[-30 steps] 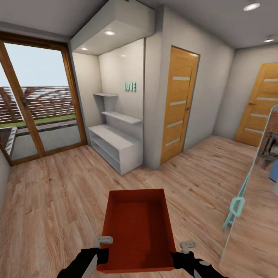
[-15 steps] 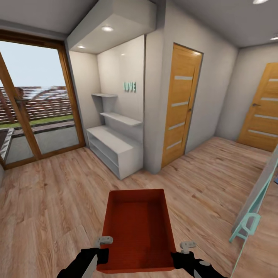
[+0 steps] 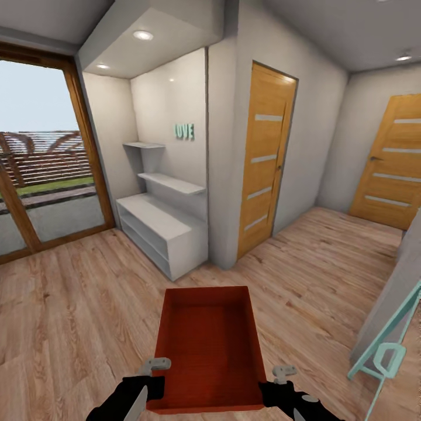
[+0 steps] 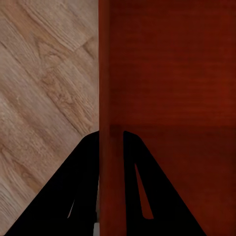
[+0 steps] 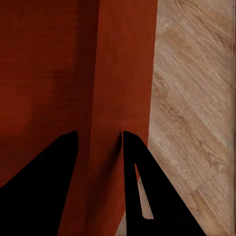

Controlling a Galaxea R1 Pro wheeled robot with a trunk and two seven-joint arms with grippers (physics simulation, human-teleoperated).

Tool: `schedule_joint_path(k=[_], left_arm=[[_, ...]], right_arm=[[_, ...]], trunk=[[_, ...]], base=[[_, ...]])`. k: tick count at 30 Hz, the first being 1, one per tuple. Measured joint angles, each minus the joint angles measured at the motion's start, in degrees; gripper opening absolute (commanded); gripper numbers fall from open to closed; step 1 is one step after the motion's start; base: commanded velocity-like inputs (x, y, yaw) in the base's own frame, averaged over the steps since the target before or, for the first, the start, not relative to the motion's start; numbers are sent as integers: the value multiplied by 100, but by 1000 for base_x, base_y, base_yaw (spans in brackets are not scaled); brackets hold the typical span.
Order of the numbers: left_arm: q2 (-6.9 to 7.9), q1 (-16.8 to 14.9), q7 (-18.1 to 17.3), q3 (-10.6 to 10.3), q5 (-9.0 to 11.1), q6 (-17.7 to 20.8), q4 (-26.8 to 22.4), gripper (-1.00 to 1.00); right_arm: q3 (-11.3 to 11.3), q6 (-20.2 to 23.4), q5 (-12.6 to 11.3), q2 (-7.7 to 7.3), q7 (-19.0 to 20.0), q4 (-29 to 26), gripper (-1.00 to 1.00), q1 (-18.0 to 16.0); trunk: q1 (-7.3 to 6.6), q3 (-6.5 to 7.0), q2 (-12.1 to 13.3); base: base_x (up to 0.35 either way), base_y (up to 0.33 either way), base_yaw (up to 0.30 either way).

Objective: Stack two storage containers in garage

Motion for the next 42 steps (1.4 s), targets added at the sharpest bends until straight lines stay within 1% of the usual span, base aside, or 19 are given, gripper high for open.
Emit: schedule_joint_path(k=[5,18,42], left_arm=[[1,1,4,-6,7,1,-2,-100],[0,1,-2,4,-3,4,-3,-100],[0,0,-1,2,-1,-1,0,-100]], right_arm=[[0,0,-1,-1,3,0,-100,0],[-2,0,0,1,1,2,-100,0],[1,0,-1,0,0,0,-100,-1]], trunk=[[0,0,0],[0,0,0],[0,0,0]], base=[[325,123,-192],[322,148,-17],[322,102,-269]])
